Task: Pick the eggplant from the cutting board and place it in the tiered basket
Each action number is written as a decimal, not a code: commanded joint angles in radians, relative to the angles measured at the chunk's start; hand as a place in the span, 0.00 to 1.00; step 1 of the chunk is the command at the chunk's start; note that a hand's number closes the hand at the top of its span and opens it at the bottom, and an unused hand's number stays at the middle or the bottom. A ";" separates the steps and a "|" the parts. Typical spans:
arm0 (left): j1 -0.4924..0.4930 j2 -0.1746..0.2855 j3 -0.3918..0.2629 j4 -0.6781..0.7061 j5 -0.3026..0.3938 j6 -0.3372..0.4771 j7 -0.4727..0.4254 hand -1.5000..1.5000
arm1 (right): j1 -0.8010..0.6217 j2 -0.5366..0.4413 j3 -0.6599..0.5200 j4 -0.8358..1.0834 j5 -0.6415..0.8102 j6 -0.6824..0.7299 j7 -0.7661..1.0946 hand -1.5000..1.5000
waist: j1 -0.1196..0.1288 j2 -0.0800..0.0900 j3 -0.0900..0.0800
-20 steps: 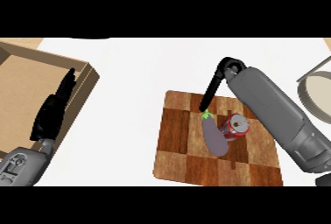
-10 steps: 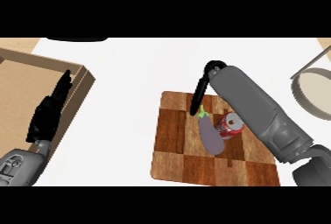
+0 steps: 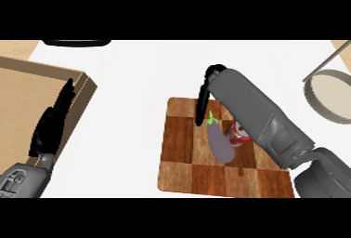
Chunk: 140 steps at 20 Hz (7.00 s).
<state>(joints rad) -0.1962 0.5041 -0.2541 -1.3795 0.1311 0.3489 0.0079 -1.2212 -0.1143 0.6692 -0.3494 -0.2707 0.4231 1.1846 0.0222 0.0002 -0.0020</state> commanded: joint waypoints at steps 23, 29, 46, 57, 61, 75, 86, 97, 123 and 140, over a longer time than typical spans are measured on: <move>-0.011 -0.010 0.042 -0.019 -0.032 -0.040 0.056 0.50 | 0.002 0.114 0.081 0.108 -0.001 0.100 0.184 0.00 | -0.022 -0.005 0.001; 0.058 0.007 0.087 -0.043 -0.015 -0.058 -0.001 0.50 | 0.021 0.113 0.080 0.119 -0.009 0.097 0.180 0.00 | -0.017 -0.008 0.001; 0.028 -0.048 0.058 -0.016 -0.074 -0.047 0.016 0.50 | 0.166 0.112 0.173 -0.013 -0.031 0.212 0.075 1.00 | -0.016 -0.004 0.001; 0.057 -0.051 0.081 -0.063 -0.079 -0.071 0.023 0.50 | 0.025 0.112 0.052 0.046 -0.074 -0.013 0.148 1.00 | -0.007 -0.003 0.001; 0.034 -0.028 0.117 -0.024 -0.056 -0.087 0.044 0.50 | -0.015 0.020 0.129 -0.026 0.096 -0.346 -0.172 1.00 | -0.033 -0.012 0.003; 0.098 -0.025 0.126 -0.073 -0.062 -0.081 0.035 0.50 | -0.163 -0.267 0.149 -0.193 0.390 -1.093 -0.349 1.00 | -0.059 -0.025 0.002; 0.083 -0.041 0.146 -0.044 -0.082 -0.096 0.026 0.50 | -0.154 -0.568 0.146 -0.510 0.492 -0.867 -0.176 1.00 | -0.055 -0.015 0.002; 0.018 -0.090 0.135 -0.014 -0.126 -0.107 0.044 0.50 | 0.019 -0.716 0.059 -0.493 0.573 -0.805 -0.366 1.00 | -0.028 0.001 0.001; 0.061 -0.103 0.184 -0.073 -0.161 -0.155 0.046 0.50 | 0.213 -0.786 -0.233 -0.140 0.558 -0.621 -0.873 1.00 | -0.015 0.000 0.003; 0.055 -0.143 0.196 -0.090 -0.198 -0.168 0.079 0.50 | 0.258 -0.803 -0.555 -0.140 0.412 -0.814 -0.991 0.00 | -0.015 -0.001 0.002</move>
<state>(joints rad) -0.1693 0.3671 -0.0519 -1.4301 -0.0581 0.1845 0.0652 -0.9671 -0.8958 0.1747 -0.4632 0.1669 -0.3557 0.2303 0.0022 -0.0009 -0.0005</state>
